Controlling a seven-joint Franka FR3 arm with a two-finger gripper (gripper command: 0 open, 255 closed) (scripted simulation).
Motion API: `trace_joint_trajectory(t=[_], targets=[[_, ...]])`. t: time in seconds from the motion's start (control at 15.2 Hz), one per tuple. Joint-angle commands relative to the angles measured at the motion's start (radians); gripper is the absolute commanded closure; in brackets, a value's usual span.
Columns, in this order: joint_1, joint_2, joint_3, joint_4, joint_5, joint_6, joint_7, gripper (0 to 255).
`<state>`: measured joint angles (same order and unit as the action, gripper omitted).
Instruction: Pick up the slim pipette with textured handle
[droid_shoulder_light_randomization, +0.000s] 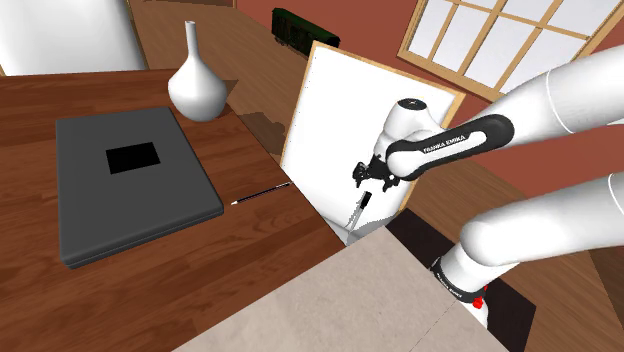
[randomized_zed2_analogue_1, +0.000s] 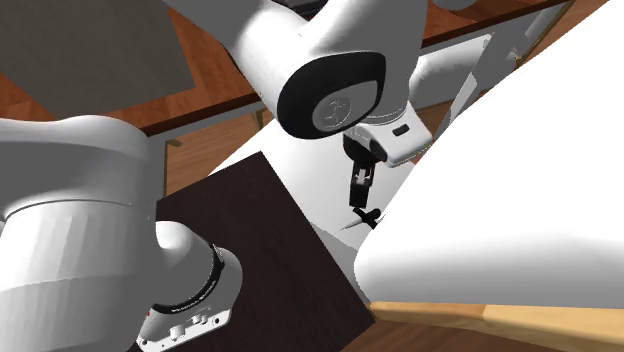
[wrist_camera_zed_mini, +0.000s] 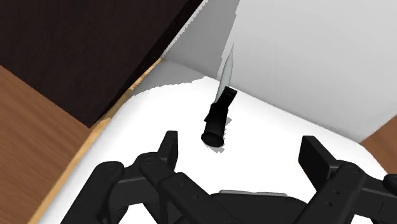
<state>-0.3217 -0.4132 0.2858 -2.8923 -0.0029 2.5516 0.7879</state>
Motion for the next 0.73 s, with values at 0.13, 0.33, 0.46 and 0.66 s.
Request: trace_joint_trajectory(t=[0.13,0.33,0.46,0.66], targets=[[-0.150,0.191,0.091,-0.015,-0.106,0.219,0.254,0],[-0.352,0.356,0.193,0.006,-0.409,0.352,0.601,0],[-0.392,0.408,0.197,0.023,-0.560,0.373,0.715,0],[-0.398,0.489,0.151,0.059,-0.802,0.388,0.901,0]])
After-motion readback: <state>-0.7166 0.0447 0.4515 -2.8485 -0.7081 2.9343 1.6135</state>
